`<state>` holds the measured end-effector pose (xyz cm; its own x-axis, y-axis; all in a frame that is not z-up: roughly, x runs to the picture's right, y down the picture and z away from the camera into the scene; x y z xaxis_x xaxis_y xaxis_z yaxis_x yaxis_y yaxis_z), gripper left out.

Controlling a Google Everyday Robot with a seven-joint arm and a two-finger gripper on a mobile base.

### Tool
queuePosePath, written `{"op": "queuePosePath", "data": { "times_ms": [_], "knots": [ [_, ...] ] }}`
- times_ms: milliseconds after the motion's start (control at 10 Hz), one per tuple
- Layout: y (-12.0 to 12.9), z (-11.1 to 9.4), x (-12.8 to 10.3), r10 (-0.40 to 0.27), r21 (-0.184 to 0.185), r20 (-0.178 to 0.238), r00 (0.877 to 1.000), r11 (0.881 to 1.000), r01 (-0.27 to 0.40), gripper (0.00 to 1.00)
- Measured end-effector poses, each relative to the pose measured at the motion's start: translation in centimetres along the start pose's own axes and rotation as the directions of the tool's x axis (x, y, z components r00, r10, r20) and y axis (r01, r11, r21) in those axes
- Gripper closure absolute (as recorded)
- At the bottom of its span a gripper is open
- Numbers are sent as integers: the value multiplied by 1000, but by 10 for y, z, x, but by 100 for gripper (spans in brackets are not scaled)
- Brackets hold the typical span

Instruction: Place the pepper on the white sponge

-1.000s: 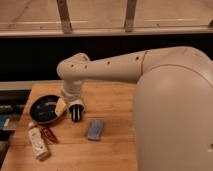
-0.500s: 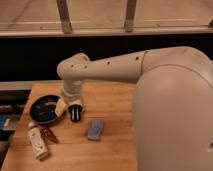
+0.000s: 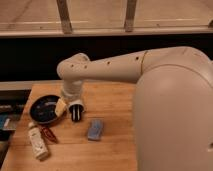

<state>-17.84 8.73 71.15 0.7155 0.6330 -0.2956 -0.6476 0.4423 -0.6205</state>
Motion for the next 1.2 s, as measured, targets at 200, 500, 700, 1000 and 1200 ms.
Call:
{"op": "queuePosePath", "data": {
  "times_ms": [200, 500, 700, 1000, 1200],
  "knots": [
    [4, -2, -3, -20, -2, -25, 999, 1000, 20, 20],
    [53, 19, -31, -142, -13, -122, 982, 990, 142, 20],
    [96, 48, -49, -224, -31, -197, 955, 975, 222, 20],
    [107, 83, -46, -262, -29, -279, 924, 964, 264, 20],
    [99, 83, -44, -248, -21, -284, 926, 967, 252, 20]
  ]
}}
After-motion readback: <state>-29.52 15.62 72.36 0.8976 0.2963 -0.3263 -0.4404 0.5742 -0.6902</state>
